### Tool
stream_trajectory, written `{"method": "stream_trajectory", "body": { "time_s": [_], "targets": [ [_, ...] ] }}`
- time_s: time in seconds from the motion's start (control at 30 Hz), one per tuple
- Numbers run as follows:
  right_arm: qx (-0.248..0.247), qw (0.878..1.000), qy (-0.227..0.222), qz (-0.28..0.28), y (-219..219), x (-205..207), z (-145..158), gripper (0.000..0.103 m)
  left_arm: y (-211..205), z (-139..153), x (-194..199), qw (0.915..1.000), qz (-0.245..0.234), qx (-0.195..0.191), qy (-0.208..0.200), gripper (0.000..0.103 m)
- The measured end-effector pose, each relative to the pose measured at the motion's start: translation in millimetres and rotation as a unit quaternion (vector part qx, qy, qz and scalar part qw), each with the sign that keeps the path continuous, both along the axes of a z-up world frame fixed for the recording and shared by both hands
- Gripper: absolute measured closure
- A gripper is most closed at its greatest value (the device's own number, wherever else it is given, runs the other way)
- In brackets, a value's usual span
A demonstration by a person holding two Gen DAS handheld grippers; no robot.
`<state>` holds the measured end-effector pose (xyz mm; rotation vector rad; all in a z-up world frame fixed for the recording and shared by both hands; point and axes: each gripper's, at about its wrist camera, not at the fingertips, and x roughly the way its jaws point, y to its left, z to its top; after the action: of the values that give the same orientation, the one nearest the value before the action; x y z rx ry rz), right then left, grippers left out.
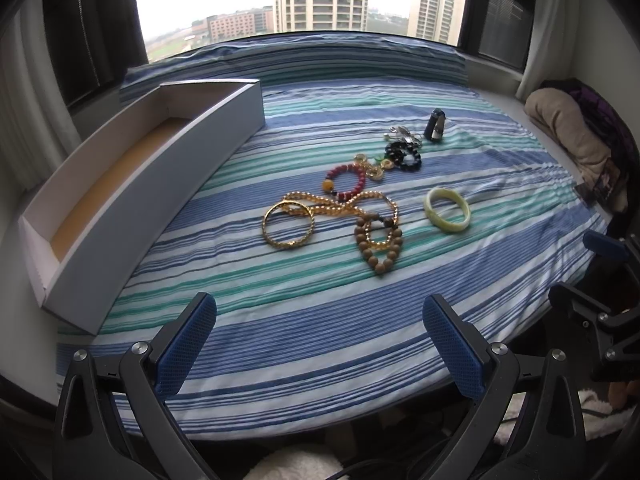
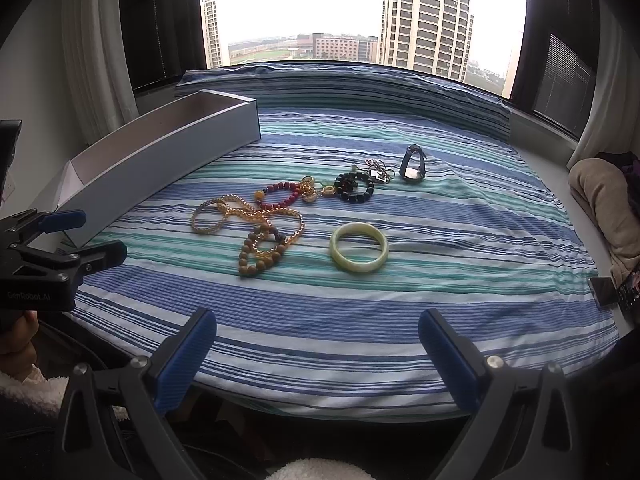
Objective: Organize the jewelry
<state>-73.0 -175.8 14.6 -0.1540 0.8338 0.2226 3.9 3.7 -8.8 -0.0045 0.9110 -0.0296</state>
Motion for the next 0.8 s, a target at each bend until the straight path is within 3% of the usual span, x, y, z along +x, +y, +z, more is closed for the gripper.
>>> {"method": "stream_trajectory", "body": {
  "time_s": [0.8],
  "targets": [
    [-0.002, 1.0, 0.004, 0.001, 2.3, 0.1, -1.5, 0.0, 2.7, -2.8, 0.4, 1.0, 0.003, -0.001, 0.002, 0.0]
  ]
}}
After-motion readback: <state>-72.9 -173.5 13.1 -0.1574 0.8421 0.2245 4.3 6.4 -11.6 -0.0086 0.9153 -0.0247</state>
